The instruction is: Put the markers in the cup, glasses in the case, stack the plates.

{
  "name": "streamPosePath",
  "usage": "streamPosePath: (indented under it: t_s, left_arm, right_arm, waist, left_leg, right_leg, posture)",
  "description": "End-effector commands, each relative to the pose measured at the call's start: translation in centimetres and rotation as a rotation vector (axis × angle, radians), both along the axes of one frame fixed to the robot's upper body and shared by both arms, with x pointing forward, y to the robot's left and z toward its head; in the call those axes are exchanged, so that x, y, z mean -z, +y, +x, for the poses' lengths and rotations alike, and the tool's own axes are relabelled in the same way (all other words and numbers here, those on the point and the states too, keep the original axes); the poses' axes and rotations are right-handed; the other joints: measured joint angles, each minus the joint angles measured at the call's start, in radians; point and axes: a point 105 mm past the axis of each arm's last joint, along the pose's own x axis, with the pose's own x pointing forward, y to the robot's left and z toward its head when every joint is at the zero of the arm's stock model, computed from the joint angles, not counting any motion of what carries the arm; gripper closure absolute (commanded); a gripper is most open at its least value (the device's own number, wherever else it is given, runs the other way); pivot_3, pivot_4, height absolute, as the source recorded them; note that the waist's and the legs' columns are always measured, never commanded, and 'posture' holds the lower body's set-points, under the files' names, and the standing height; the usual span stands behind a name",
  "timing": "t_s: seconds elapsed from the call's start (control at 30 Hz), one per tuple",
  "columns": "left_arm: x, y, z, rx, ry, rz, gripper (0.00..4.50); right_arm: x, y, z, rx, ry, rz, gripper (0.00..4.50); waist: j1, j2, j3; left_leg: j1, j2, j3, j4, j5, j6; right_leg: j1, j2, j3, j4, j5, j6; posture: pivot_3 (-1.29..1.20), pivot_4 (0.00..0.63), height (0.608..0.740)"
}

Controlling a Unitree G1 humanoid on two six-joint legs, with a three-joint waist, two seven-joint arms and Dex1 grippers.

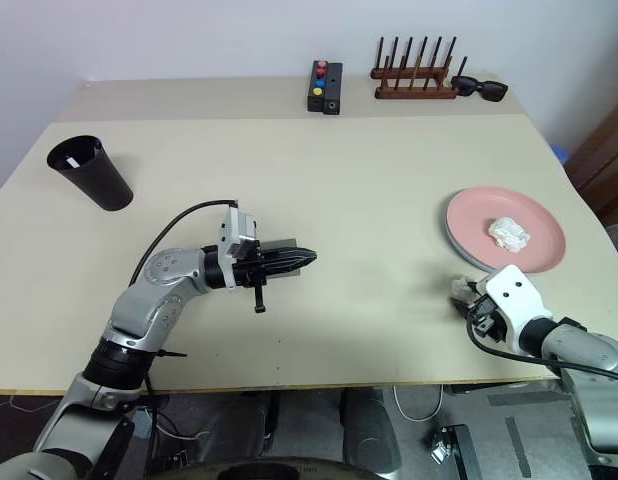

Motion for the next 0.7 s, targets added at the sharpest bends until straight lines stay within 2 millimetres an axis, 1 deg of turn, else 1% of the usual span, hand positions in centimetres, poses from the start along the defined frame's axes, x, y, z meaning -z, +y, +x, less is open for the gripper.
streamPosePath:
  t_s: [0.03,0.07,0.2,0.27,0.33,0.43,0.53,0.63,0.7]
  left_arm:
    - [-1.0,0.0,-0.2,0.007,-0.042,-0.011,4.50]
    - [-1.0,0.1,-0.2,0.005,-0.043,-0.011,4.50]
    - [-1.1,0.1,-0.1,-0.002,-0.044,-0.011,4.50]
    - [-1.2,0.2,-0.1,-0.006,-0.047,-0.012,4.50]
    - [-1.5,0.2,0.1,-0.013,-0.054,-0.014,4.50]
    - [-1.9,0.3,0.3,-0.026,-0.061,-0.016,4.50]
    - [-2.1,0.6,0.4,-0.041,-0.063,-0.008,4.50]
    - [-2.3,0.9,0.2,-0.059,-0.068,-0.002,4.50]
    - [-2.4,1.0,-0.1,-0.070,-0.070,0.000,4.50]
  right_arm:
    - [-0.6,0.0,0.6,-0.009,-0.038,-0.025,4.44]
    - [-0.7,0.1,0.7,-0.012,-0.044,-0.027,4.44]
    - [-2.4,1.0,1.2,-0.062,-0.108,-0.001,4.44]
    - [-4.7,2.1,1.9,-0.095,-0.194,0.060,4.44]
    - [-6.5,2.2,2.9,-0.088,-0.274,0.069,4.44]
    - [-7.6,1.1,4.5,-0.032,-0.337,-0.012,4.44]
    - [-8.3,-1.4,6.0,0.092,-0.400,-0.095,4.44]
    - [-7.7,-3.1,6.8,0.161,-0.400,-0.137,4.44]
    - [-7.0,-3.7,7.1,0.181,-0.382,-0.133,4.44]
  waist:
    - [-0.001,0.000,0.000]
    - [-0.001,0.000,0.000]
    - [-0.001,0.000,0.000]
    - [-0.003,0.000,0.000]
    - [-0.007,0.000,0.000]
    - [-0.001,0.000,0.000]
    - [0.003,0.000,0.000]
    - [0.001,0.000,0.000]
    - [-0.001,0.000,0.000]
  left_leg:
    - [0.000,0.000,0.000,0.000,0.000,0.000]
    - [0.000,0.000,0.000,0.000,0.000,0.000]
    - [0.000,0.000,0.000,0.000,0.000,0.000]
    - [0.000,0.000,0.000,0.000,0.000,0.000]
    - [0.000,0.000,0.000,0.000,0.000,0.000]
    - [0.000,0.000,0.000,0.000,0.000,0.000]
    - [-0.001,0.000,-0.001,0.000,0.000,0.000]
    - [-0.001,-0.001,-0.001,0.000,0.000,0.000]
    - [-0.001,-0.001,-0.001,0.000,0.000,0.000]
  right_leg:
    - [0.000,0.000,0.000,0.000,0.000,0.000]
    - [0.000,0.000,0.000,0.000,0.000,0.000]
    - [0.000,0.000,0.000,0.000,0.000,0.000]
    - [0.000,0.000,0.000,0.000,0.000,0.000]
    - [0.000,0.000,0.000,0.000,0.000,0.000]
    - [0.000,0.000,0.000,0.000,0.000,0.000]
    - [0.000,0.000,-0.001,-0.001,0.000,0.000]
    - [0.000,0.000,0.000,-0.001,0.002,-0.003]
    - [0.000,0.000,0.000,-0.001,0.002,-0.003]
  posture:
    - [0.00,0.150,0.740]
    - [0.00,0.150,0.740]
    - [0.00,0.150,0.740]
    - [0.00,0.150,0.740]
    - [0.00,0.150,0.740]
    - [0.00,0.150,0.740]
    - [0.00,0.150,0.740]
    - [0.00,0.150,0.740]
    - [0.00,0.150,0.740]
